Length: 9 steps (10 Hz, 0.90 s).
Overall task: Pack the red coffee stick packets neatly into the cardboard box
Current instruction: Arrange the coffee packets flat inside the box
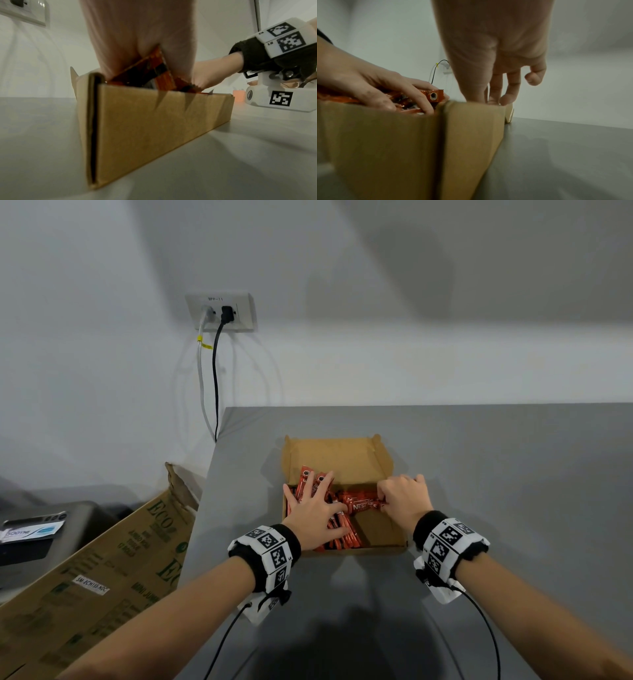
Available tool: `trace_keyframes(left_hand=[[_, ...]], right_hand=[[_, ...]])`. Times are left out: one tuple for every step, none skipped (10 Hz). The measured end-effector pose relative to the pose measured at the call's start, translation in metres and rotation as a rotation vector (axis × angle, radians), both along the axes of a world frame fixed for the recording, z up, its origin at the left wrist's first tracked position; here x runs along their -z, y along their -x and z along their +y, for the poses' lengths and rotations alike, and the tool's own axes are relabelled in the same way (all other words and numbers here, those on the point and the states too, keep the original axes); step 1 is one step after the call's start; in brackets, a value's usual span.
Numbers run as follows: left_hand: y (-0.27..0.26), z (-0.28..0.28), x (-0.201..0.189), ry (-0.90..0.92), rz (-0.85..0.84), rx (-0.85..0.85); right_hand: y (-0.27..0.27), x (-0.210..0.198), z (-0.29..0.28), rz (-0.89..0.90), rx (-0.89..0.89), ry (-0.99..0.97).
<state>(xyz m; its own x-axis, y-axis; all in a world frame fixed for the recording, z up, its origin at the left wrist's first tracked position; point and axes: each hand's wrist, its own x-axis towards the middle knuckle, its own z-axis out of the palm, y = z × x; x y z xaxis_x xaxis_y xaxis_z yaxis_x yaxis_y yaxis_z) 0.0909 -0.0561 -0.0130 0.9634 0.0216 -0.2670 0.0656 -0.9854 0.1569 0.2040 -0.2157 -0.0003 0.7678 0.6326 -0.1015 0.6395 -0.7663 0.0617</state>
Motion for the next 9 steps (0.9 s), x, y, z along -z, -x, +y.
trace_keyframes(left_hand=[[-0.0002,0.0000,-0.0001,-0.003,0.000,-0.001],[-0.0007,-0.0003,0.0005,-0.011,0.002,0.001],[-0.0004,0.0002,0.0009,-0.010,0.001,0.000],[-0.0006,-0.0001,0.0010,-0.008,0.001,0.000],[-0.0003,-0.0001,0.0006,-0.007,-0.001,0.000],[0.0002,-0.0004,0.0005,-0.017,0.001,0.004],[0.0002,0.0000,0.0001,-0.011,0.005,0.002],[-0.0002,-0.0001,0.0005,-0.008,0.006,0.001],[-0.0001,-0.0001,0.0004,-0.007,0.005,0.001]], right_hand=[[-0.0007,-0.0018,0.0008,-0.005,-0.009,0.021],[0.0001,-0.0006,0.0014,-0.010,-0.022,0.034],[0.0022,0.0005,0.0013,-0.004,-0.032,0.027],[0.0030,0.0003,0.0009,-0.002,-0.039,0.018],[0.0020,0.0013,0.0006,-0.010,-0.048,0.032],[0.0002,0.0028,-0.0005,-0.002,-0.041,0.029],[-0.0028,0.0014,-0.0009,-0.002,-0.043,0.007],[-0.0043,0.0006,0.0006,-0.050,-0.091,0.024],[-0.0062,0.0016,0.0017,-0.034,-0.094,-0.006]])
